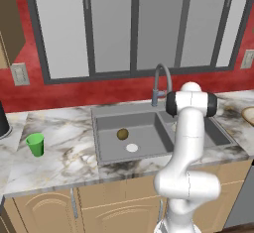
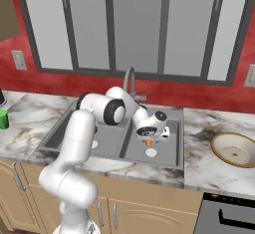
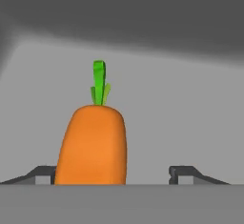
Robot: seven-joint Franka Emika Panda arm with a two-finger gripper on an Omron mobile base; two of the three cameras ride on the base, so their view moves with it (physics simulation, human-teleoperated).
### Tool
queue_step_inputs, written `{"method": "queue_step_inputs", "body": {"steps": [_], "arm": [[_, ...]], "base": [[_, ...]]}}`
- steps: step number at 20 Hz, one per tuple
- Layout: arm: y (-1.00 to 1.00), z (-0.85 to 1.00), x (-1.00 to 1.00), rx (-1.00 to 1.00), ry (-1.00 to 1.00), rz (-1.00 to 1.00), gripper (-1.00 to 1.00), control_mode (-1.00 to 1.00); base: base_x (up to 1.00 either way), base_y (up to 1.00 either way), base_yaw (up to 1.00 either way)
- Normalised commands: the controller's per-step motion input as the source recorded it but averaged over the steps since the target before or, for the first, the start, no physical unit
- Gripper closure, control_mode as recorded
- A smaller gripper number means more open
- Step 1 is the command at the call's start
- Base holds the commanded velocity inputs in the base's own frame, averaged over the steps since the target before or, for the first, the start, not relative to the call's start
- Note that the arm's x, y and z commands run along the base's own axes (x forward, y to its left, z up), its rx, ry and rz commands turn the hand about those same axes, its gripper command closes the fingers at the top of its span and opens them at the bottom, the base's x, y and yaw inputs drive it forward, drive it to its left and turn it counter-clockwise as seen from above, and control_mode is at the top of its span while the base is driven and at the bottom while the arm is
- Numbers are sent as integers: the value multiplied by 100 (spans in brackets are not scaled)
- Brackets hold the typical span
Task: Remove the potato and carrot from the sink. Then move the bowl and cup from the counter to the sink for washing.
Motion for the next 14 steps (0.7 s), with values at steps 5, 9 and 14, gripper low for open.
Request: {"method": "queue_step_inputs", "body": {"steps": [5,9,14], "arm": [[0,-16,7,-2,0,5,100,-100],[0,-9,0,-1,0,5,100,-100],[-2,3,-18,0,-5,5,100,-100]], "base": [[0,0,0],[0,0,0],[0,0,0]]}}
